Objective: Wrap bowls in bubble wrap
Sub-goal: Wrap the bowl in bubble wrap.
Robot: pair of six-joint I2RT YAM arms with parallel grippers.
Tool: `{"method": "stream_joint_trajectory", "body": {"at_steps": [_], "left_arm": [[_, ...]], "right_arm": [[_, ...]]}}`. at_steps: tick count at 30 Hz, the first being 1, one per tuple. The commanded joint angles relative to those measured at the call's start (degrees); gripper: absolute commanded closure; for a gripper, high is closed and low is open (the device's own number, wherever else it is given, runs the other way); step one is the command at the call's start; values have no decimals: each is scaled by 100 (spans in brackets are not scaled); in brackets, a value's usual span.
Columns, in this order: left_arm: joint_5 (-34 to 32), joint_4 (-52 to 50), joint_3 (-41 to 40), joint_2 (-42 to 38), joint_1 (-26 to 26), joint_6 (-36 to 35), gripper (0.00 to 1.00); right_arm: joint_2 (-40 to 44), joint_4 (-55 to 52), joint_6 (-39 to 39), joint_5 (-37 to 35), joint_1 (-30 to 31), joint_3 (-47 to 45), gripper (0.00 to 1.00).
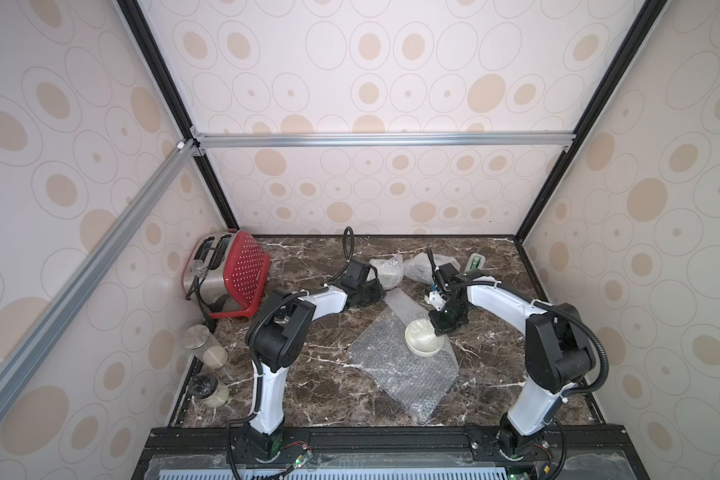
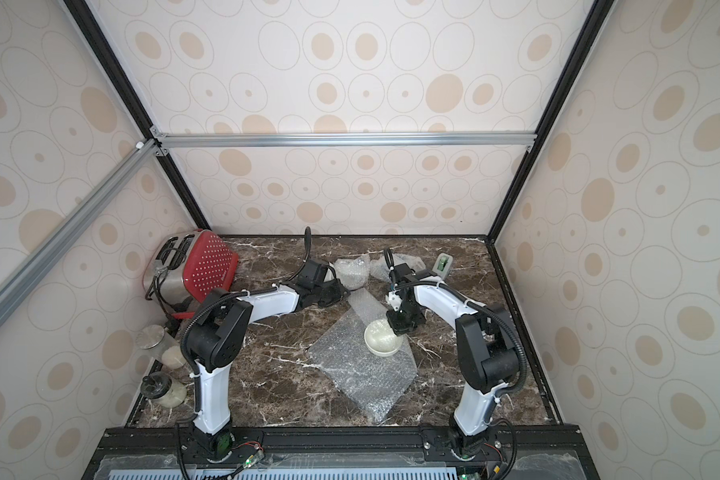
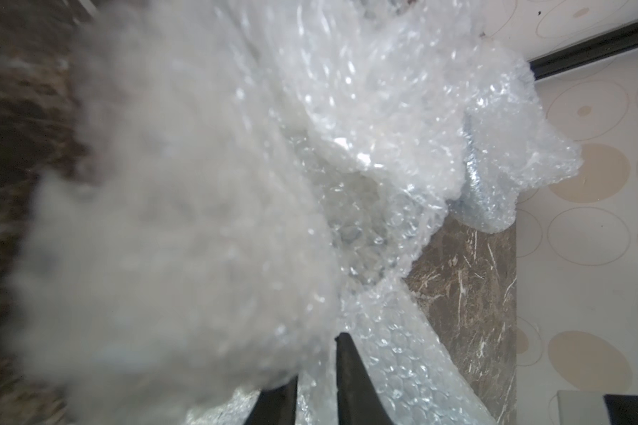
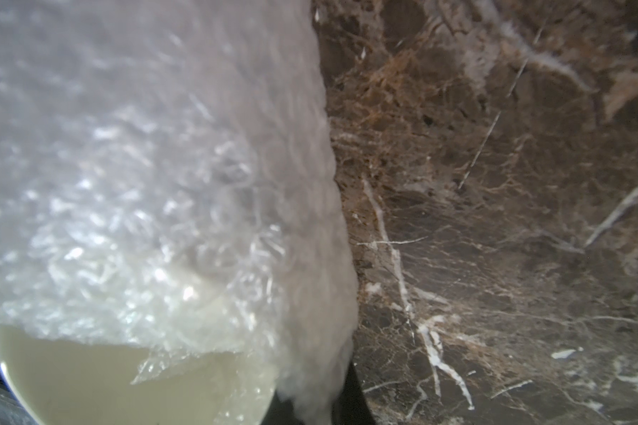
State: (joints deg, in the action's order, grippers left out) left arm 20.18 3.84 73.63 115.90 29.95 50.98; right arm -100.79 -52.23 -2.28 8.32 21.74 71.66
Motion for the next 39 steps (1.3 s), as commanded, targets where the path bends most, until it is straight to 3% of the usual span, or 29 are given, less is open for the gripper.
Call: {"method": "stream_joint_trajectory", "body": {"at_steps": [1,4,17,25,31,39], "left_arm": [[-61,100,2,-351,11,-34,91],[5,79,-133,-541,24,-35,100],[774,-329,-847,-1611,159,96,100],[1303,-944,-992,-2200,568,102,100],[1538,-552,-900,-2042,1331,639,100],[1714,376,-570,-1116,2113,1284,100]], "right_arm": [[218,-75,-25,30,-27,4,100],[227,-30,-78,-4,-37,-11,100],[106,73,-417,-258,-40,17,100],[-22,84,-543,-312,-47,111,100],[-104,140,-593,-260,-53,156,100],[-21,184,-595,-192,-82,79,100]]}}
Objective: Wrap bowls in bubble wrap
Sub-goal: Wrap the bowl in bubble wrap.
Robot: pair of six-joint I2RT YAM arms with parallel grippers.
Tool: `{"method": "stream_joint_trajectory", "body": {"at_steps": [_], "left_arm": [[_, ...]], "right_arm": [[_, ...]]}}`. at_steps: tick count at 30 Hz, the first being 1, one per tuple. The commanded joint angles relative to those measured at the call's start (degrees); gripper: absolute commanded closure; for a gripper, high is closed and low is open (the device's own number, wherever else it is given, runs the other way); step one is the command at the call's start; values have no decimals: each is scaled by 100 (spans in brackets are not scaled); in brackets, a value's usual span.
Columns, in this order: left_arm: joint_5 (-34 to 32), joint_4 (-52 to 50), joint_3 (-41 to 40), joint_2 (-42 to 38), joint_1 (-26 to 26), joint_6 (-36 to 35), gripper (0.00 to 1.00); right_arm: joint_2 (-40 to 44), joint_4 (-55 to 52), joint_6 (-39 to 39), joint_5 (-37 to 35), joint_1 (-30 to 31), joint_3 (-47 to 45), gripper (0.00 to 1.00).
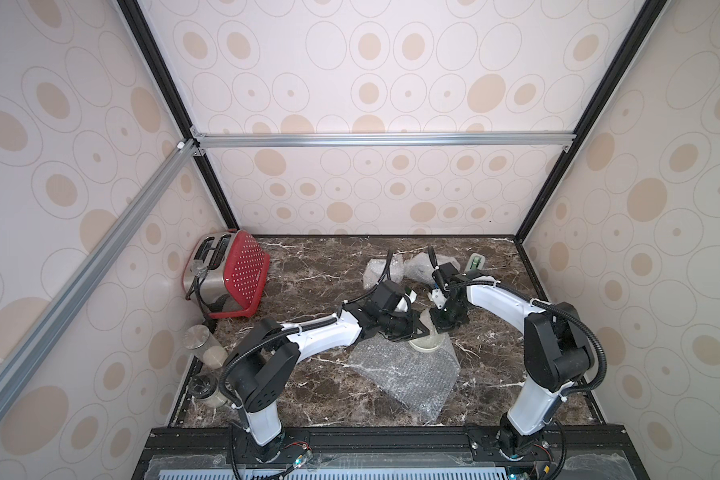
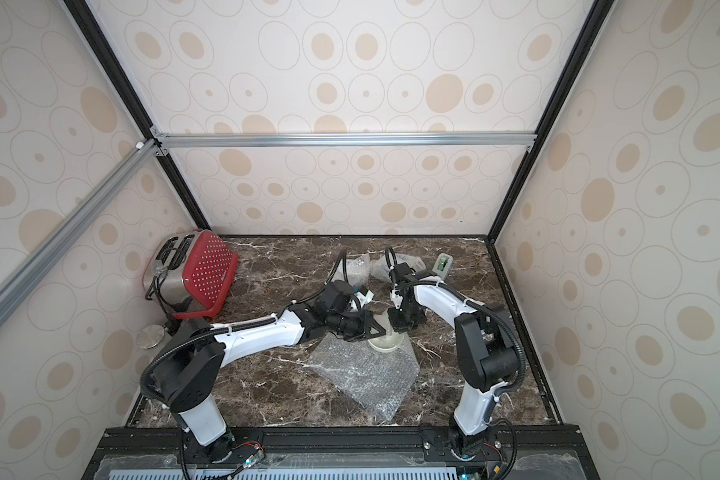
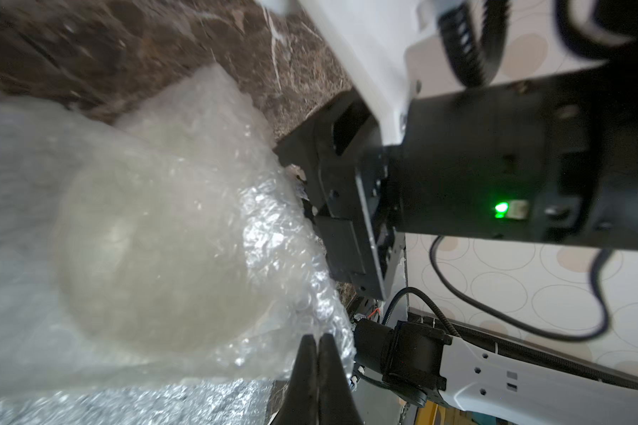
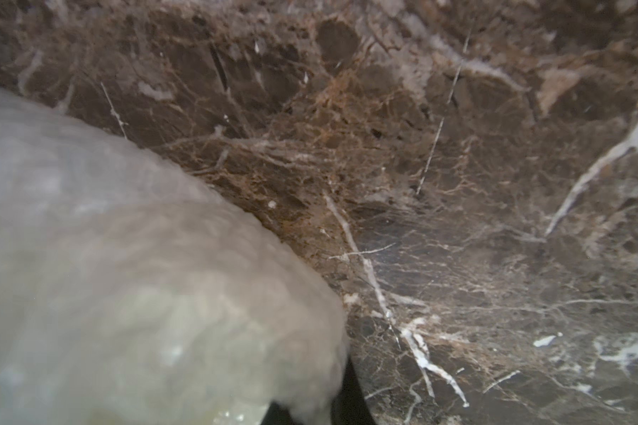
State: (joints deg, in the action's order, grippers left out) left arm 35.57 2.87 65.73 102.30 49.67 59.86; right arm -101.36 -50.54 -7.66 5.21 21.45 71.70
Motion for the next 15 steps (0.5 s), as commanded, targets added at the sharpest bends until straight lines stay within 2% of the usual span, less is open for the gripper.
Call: {"method": "stream_joint_trajectory", "body": {"at_steps": [1,4,10,15], "left_arm": [[197,551,244,345,170,448,100],[153,706,288,606,201,500,100],[-124,200,512,1019,207,111,100],[-121,293,421,1265,201,149,100]], "right_arm": [[46,32,-54,129,-57,67,100],[75,55,-56,177,-55,34,100],[132,89,18,287,-61,-11,100],[182,54,37,257,-76,-33,100]]}}
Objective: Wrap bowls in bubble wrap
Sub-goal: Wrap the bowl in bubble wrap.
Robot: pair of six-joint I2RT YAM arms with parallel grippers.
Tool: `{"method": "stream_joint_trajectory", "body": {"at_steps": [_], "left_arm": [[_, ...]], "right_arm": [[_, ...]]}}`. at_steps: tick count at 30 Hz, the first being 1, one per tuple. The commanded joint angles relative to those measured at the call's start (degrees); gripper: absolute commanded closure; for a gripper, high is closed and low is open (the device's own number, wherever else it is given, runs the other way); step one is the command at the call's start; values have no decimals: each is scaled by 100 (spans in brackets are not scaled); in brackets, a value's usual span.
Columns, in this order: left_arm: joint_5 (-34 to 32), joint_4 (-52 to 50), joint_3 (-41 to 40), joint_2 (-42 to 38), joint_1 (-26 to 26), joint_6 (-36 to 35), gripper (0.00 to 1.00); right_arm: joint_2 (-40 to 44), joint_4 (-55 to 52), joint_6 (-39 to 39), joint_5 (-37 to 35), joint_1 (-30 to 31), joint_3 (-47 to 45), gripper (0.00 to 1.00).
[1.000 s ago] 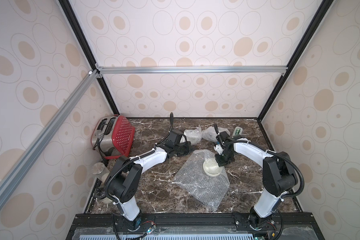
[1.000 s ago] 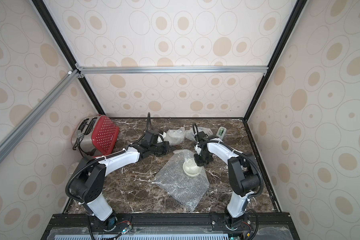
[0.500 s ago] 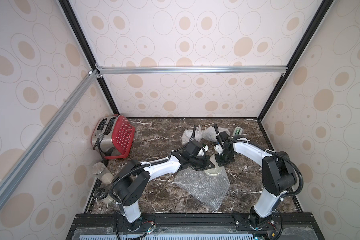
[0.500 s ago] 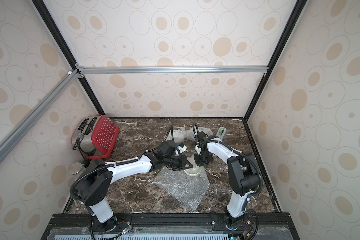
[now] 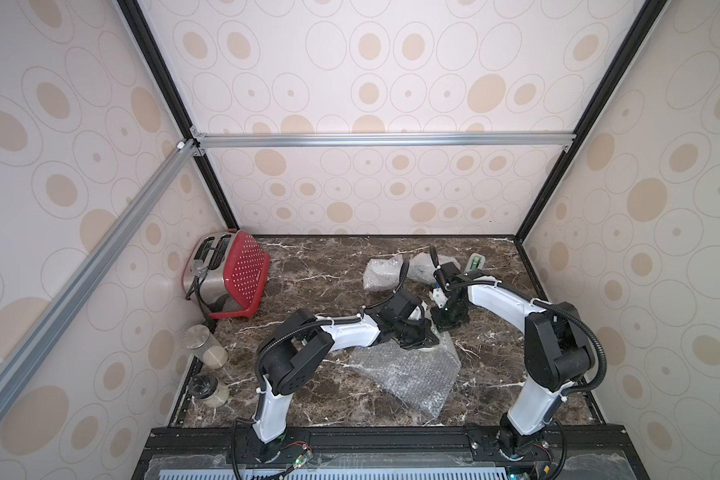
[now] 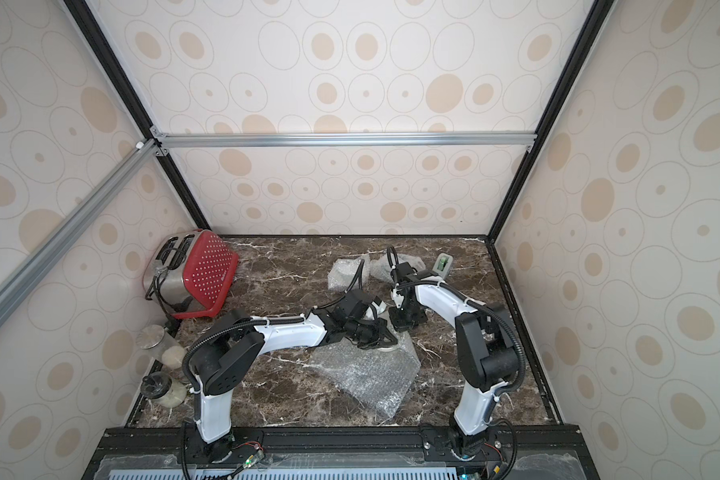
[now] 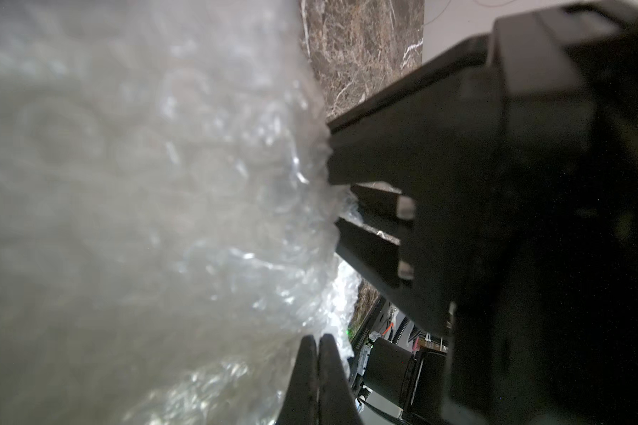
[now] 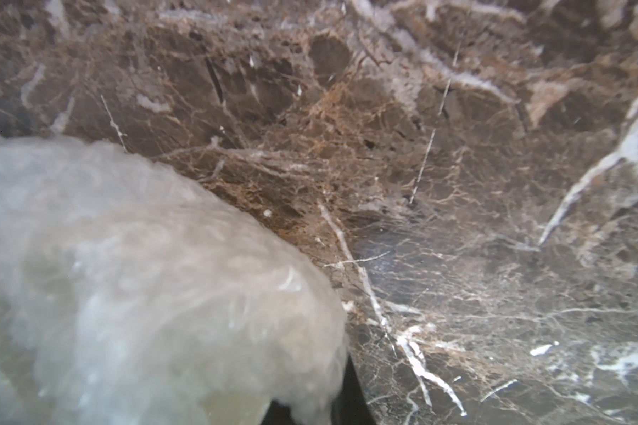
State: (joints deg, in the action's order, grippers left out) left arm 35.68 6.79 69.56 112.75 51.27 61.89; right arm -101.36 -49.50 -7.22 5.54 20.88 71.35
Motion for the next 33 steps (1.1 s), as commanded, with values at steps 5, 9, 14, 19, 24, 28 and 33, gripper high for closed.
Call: {"method": "stream_joint_trajectory", "body": {"at_steps": [5,9,14,19,24,28,33], "left_arm": [[-143,-89,-39,273,35,-70,100],[-123,-90,4,316,25,-72,100],[-114,-112,79,344,-11,-87,100],[-112,-212,137,318,-24,-141,100],[-118,-278,154,266,-27,-172,100],[-116,-310,163,233,-25,-180,100],[-149,-317,93,143,-22,-175,100]], "right_arm": [[316,1,-90,479,-151,-35,91],[479,2,-118,848,-327,-39,69],[673,-179,-43,1208,-454,-3,63],[951,-183,-5,1297,-846,-95,62],[993,188,63,1834,-867,-231,55],[723,427,98,2062,-865,-279,51],[356,525,204,2204,-867,-367,49]]}}
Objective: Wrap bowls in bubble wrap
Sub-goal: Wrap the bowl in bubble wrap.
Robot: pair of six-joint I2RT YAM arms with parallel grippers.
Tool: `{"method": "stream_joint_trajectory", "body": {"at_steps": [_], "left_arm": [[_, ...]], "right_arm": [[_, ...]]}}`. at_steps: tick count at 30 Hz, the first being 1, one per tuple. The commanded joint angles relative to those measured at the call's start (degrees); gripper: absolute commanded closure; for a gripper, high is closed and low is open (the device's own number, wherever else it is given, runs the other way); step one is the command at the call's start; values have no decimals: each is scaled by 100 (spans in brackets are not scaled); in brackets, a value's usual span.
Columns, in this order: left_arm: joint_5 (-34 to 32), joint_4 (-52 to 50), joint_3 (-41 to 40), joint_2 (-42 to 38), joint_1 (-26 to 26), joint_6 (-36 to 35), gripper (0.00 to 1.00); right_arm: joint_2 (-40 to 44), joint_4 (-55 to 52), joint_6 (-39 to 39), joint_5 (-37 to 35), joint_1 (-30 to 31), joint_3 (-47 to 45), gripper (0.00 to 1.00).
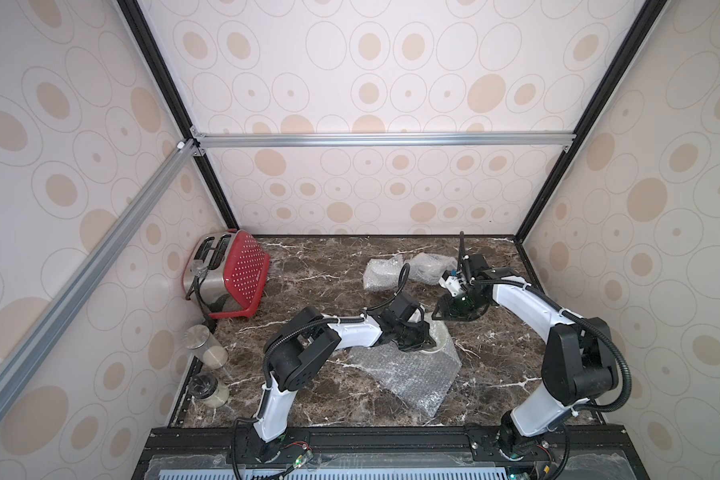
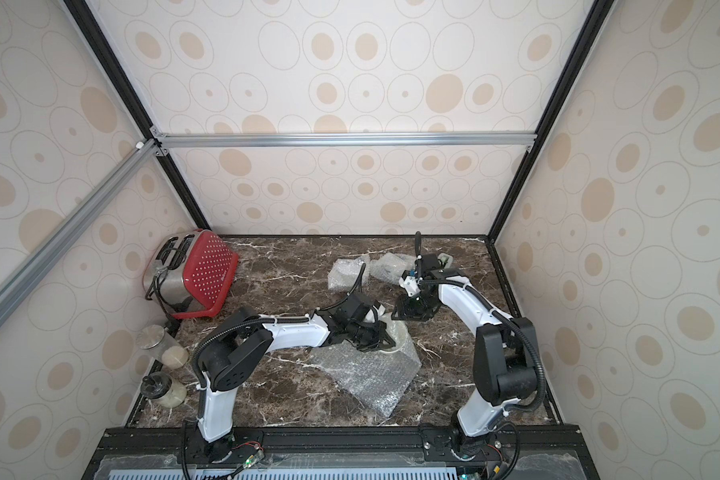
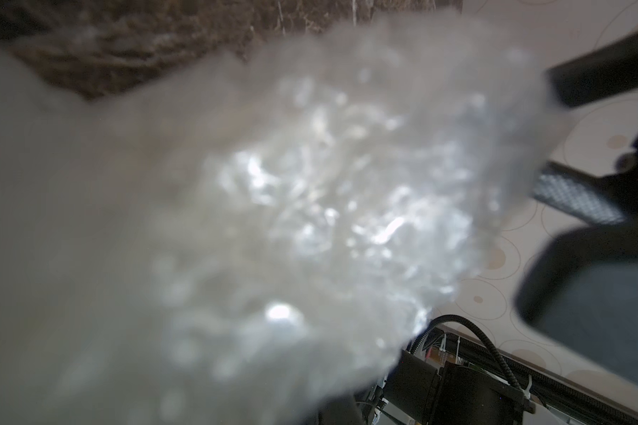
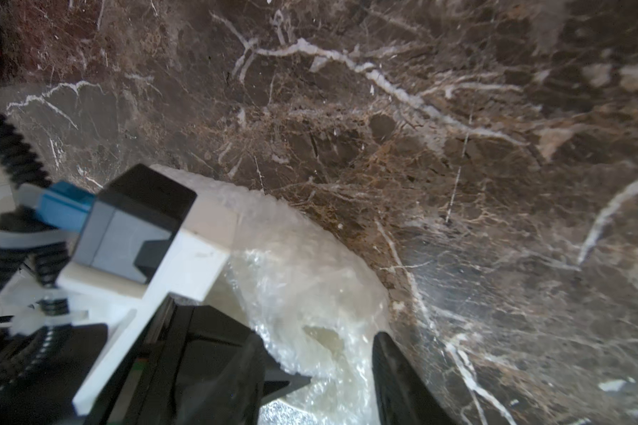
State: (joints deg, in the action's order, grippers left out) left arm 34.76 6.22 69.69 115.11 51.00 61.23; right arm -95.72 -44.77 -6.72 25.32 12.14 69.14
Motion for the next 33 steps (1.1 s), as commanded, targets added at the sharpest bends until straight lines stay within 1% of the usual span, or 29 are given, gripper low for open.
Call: {"method": "stream_joint_trajectory", "body": {"at_steps": [1,6,11,17,22,25,27,30,32,33], "left_arm": [[-54,-259,71,-102,-2,-103,100],[-57,-252,43,-129,1,-94,100],[-32,-270,62,-102,0,-103,100],[-75,-344,36,-160,1,-143,100],[-101,-367,-23,-226,-20,-155,100],[-132,-385,-92,-293,-33,-165,100],[-153,-405,-171,-382,-55,-180,99],[-270,-545,-300,-566,-103,-272,90],[-340,-621,-442,-713,-157,-301,81],[-375,-622,-535,-785,-183,-305,78]], "right_arm": [[-264,82,163,245,8,-177,49],[-525,11,209,-14,38,-235,48],[-639,-73,251,-417,224,-252,48],[-762,-110,253,-827,295,-248,52],[-797,-52,224,-979,315,-303,65],[-759,-23,210,-973,309,-317,77],[-694,12,213,-960,312,-339,82],[-552,35,193,-1006,315,-350,87],[-422,69,171,-1057,315,-367,89],[-368,89,149,-1084,315,-374,90]]}}
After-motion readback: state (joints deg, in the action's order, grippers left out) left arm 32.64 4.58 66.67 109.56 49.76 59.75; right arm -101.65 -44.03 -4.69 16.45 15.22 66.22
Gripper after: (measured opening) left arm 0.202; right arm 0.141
